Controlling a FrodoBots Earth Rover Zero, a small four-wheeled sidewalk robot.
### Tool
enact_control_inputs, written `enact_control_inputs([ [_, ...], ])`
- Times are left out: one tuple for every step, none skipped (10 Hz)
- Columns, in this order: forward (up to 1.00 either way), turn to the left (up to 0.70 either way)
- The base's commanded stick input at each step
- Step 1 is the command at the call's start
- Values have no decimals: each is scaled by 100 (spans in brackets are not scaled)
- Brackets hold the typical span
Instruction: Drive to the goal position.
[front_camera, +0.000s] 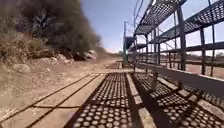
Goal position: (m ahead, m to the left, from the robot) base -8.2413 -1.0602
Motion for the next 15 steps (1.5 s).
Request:
enact_control_inputs([
  [100, 0],
  [100, 0],
  [100, 0],
  [100, 0],
  [100, 0],
  [100, 0],
  [100, 0],
  [100, 0],
  [100, 0],
  [100, 0],
  [100, 0],
  [100, 0],
  [100, 0],
  [100, 0],
  [100, 0],
])
